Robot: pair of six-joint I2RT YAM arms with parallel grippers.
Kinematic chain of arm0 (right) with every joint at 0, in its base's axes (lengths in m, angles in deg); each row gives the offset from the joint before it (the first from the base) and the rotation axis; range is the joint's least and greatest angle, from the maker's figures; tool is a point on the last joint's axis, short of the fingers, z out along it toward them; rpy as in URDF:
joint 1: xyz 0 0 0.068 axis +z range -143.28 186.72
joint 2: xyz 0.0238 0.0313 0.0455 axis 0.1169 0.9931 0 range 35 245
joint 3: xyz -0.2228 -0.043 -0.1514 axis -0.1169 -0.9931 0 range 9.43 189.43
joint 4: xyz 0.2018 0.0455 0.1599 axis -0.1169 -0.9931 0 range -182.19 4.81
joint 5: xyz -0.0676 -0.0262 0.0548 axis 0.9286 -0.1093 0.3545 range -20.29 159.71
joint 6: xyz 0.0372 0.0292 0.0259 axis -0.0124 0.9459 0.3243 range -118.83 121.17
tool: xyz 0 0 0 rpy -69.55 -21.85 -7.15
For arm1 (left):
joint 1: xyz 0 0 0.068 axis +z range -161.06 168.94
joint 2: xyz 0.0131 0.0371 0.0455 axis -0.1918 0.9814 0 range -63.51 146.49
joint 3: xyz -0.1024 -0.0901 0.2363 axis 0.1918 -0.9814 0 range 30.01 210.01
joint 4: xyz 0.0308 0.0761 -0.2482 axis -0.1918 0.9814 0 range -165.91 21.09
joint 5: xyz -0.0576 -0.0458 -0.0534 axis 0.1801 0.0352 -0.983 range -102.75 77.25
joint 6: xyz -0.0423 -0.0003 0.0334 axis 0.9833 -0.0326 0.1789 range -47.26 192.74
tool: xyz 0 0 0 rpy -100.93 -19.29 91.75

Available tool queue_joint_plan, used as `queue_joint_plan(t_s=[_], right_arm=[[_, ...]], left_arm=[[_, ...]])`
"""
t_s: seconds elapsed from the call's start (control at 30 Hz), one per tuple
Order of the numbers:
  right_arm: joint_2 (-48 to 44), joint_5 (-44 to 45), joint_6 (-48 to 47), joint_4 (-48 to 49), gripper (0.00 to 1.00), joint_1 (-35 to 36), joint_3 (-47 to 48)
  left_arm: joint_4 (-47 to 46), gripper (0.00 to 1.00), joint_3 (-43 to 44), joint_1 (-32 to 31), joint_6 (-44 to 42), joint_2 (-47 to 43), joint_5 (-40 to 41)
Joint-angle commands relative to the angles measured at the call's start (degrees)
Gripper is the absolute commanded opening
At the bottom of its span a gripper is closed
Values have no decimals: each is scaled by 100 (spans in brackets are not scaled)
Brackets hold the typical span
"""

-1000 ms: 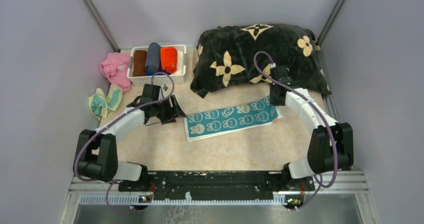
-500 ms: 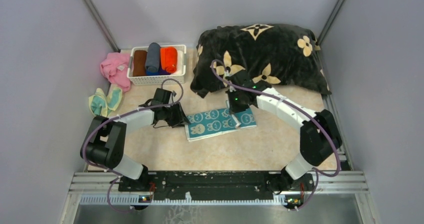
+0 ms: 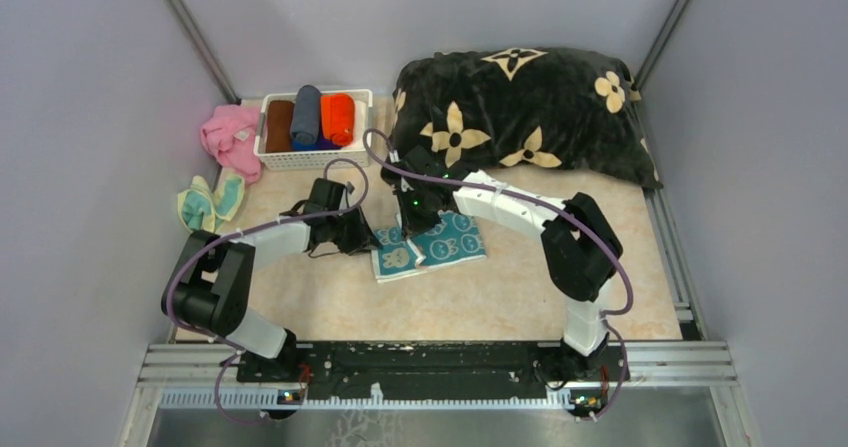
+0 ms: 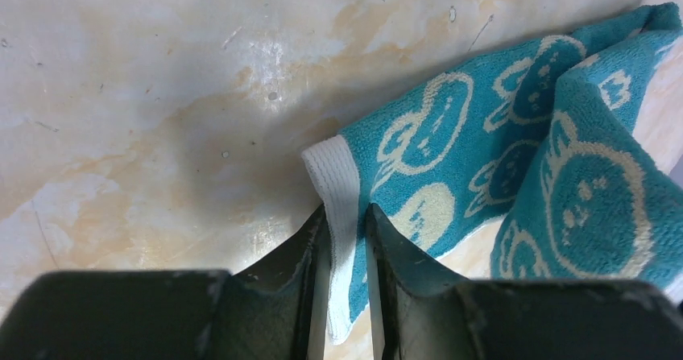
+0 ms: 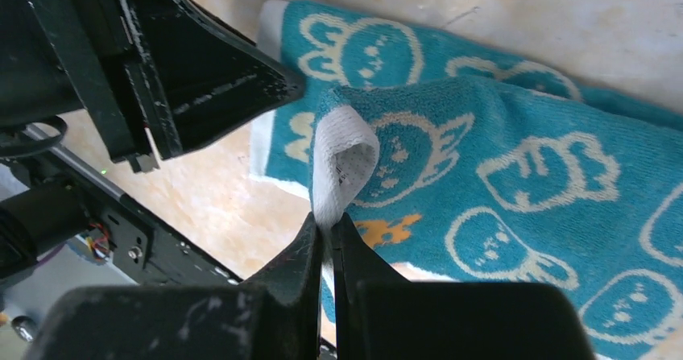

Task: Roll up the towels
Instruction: Fold the towel at the center of the board.

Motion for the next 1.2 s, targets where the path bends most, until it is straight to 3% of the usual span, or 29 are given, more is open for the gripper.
queue_joint_plan(t_s=[0.0, 0.57, 0.77, 1.0, 1.17], right_arm=[[196, -178, 446, 288, 0, 197, 488], [987, -373, 947, 1091, 0, 308, 592], [856, -556, 810, 1164, 24, 306, 549], [-40, -482, 518, 1266, 44, 164, 120], [-995, -711, 373, 1782, 50, -284, -956]], left_arm=[[54, 28, -240, -76, -13, 94, 166], [72, 30, -356, -139, 61, 48, 288], [441, 41, -424, -133, 105, -285, 750], [1238, 58, -519, -76, 120, -1137, 1637], [1860, 64, -252, -71, 118, -1723, 2129]])
